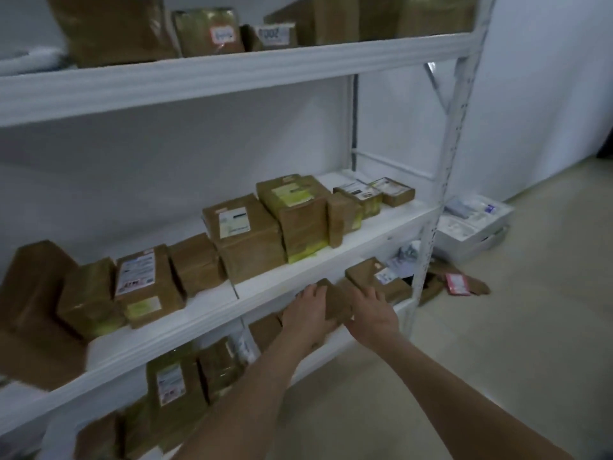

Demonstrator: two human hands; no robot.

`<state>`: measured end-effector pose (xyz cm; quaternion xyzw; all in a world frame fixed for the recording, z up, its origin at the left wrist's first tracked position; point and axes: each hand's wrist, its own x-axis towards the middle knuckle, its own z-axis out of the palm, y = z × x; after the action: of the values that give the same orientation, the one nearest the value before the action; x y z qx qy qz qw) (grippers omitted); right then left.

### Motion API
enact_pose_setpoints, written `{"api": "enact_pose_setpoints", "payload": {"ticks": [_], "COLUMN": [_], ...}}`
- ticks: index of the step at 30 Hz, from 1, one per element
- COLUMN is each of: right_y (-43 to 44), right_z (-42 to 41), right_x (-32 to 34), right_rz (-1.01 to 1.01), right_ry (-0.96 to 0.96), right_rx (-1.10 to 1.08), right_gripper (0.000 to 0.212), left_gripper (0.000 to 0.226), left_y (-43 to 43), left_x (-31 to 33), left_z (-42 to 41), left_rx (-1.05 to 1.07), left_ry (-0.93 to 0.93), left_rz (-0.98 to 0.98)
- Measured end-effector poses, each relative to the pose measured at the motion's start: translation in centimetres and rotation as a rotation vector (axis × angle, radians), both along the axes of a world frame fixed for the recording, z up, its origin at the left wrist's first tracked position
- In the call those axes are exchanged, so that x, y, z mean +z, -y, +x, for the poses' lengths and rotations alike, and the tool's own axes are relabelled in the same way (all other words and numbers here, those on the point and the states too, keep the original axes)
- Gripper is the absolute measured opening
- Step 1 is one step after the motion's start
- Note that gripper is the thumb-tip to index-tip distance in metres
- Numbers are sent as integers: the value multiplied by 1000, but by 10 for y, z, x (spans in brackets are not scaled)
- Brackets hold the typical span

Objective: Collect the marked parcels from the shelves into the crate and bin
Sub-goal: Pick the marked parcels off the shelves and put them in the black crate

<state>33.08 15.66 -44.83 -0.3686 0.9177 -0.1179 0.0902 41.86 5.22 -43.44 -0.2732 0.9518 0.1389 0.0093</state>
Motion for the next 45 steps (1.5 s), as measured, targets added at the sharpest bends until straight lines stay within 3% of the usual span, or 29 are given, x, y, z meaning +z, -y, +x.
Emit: {"api": "enact_pose_setpoints", "payload": {"ticks": [5, 13, 23, 30, 36, 42, 45], "right_y": [-8, 25, 68, 119, 129, 123, 133], "right_z": [-83, -242, -381, -451, -486, -505, -500], "right_x": [10, 21, 15, 4, -13, -7, 13], "right_rz": [-49, -47, -16, -6, 257, 192, -9], "right_ry": [-50, -61, -63, -127, -208, -180, -21], "right_rx": [-60, -161, -114, 114, 372, 399, 400], "right_gripper": [54, 66, 76, 85, 72, 53, 55], "left_gripper": [73, 65, 56, 59, 55, 51, 48], "left_y": [-6, 26, 67, 100, 104, 105, 107], "left_x": [18, 26, 23, 23, 26, 35, 37], "left_z": [-97, -270, -406, -447, -454, -442, -434], "left_rx": [-72, -106, -101, 198, 513, 664, 707], "left_ry": [-78, -226, -228, -315, -325, -317, -352], "left_rz": [-20, 34, -170, -173, -122, -139, -123]}}
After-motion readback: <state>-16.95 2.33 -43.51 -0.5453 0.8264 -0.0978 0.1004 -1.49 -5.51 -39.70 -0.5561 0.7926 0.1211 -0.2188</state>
